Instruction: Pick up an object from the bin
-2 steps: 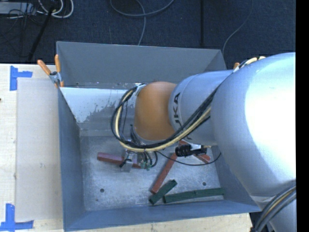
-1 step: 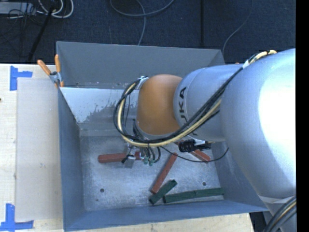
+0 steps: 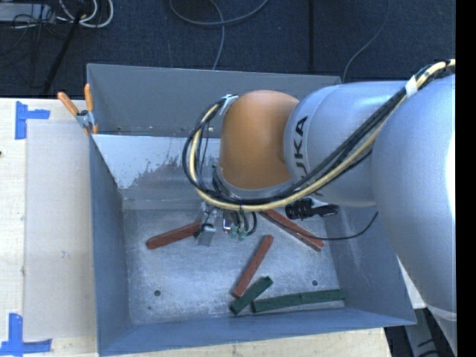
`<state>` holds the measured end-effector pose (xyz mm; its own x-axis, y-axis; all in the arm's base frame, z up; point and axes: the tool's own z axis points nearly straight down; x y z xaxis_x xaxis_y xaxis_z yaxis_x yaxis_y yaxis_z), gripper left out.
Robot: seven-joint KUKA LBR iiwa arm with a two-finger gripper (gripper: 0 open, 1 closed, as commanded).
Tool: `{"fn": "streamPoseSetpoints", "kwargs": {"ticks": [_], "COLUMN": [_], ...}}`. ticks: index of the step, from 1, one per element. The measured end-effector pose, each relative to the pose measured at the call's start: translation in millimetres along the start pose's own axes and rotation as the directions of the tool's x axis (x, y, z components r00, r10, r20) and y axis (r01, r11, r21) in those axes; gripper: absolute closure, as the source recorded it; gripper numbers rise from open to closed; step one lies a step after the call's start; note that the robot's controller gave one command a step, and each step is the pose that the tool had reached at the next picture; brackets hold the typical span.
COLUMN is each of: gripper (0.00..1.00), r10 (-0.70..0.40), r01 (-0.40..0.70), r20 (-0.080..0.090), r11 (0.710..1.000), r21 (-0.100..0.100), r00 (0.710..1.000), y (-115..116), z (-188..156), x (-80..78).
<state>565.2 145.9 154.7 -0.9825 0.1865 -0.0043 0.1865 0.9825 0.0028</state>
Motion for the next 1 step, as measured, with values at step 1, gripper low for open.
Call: {"fn": "streamPoseSetpoints", "kwargs": {"ticks": [1], "gripper": [1.0], "r10": [-0.001], "r01": [0.001], "r20": [-0.003], "r11": [1.0], "r21": [0.001], "r00": [1.0], "y": [0.1], "z": [-18.2], "x": [-0.9]}}
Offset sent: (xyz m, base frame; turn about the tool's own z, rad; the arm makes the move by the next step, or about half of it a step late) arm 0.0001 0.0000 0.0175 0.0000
